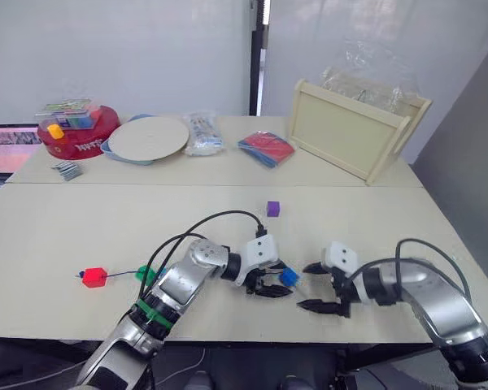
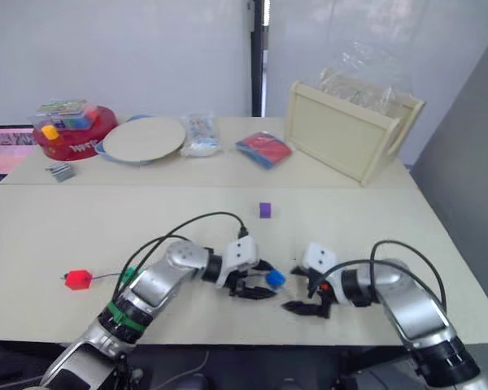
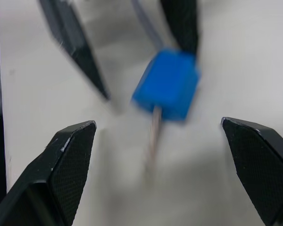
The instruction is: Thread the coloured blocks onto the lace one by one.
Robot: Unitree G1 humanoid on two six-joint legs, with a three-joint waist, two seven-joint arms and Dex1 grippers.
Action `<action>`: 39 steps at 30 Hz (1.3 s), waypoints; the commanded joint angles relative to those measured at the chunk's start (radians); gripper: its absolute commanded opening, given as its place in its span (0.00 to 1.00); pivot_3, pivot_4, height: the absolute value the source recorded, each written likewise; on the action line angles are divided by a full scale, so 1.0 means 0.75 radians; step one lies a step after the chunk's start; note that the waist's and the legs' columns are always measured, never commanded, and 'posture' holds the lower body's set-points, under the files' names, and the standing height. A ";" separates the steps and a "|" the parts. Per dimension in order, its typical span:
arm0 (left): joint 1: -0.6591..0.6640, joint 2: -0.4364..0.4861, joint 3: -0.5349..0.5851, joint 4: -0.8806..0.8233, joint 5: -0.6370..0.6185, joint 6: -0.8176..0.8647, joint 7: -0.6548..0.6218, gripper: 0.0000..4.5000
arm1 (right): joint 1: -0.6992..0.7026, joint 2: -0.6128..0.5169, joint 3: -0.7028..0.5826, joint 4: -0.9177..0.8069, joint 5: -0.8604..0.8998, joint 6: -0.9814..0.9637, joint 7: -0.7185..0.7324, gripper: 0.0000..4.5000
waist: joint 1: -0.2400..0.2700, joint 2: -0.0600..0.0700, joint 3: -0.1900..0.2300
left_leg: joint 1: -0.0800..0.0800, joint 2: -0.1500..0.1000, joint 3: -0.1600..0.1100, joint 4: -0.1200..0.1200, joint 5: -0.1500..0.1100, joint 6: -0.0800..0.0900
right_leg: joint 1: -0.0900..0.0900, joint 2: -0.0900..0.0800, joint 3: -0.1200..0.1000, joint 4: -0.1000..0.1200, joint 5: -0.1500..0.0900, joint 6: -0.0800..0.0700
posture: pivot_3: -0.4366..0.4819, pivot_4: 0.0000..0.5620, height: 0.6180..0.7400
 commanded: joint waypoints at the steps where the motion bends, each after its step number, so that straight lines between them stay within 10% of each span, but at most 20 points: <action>1: -0.009 -0.018 -0.033 0.037 0.014 -0.072 -0.038 0.70 | 0.013 -0.004 -0.044 -0.047 0.013 -0.052 -0.047 1.00 | -0.005 0.000 0.000 | 0.000 0.000 0.000 0.000 0.000 0.000 | 0.000 0.001 0.000 0.000 0.000 0.000 | 0.48 0.27 1.00; 7: -0.003 -0.009 -0.034 0.024 0.000 -0.090 -0.099 0.33 | 0.026 -0.002 -0.022 -0.025 0.006 -0.094 -0.092 1.00 | 0.004 0.000 0.000 | 0.000 0.000 0.000 0.000 0.000 0.000 | 0.000 0.000 -0.001 0.000 0.000 0.000 | 0.48 0.27 1.00; 23: 0.022 0.014 0.052 -0.002 0.019 -0.044 0.028 0.33 | 0.087 -0.012 -0.097 -0.154 0.094 0.028 -0.184 1.00 | 0.005 0.000 0.000 | -0.001 0.000 0.000 0.000 0.000 0.000 | 0.000 0.000 -0.001 0.000 0.000 0.000 | 0.48 0.27 1.00; 39: 0.114 0.028 0.097 -0.192 -0.013 0.121 0.133 0.29 | 0.264 0.237 -0.058 -0.544 0.107 0.355 -0.692 1.00 | 0.006 0.000 0.000 | 0.000 0.000 -0.001 0.000 0.000 0.000 | 0.000 0.000 -0.001 0.001 0.000 0.000 | 0.48 0.27 1.00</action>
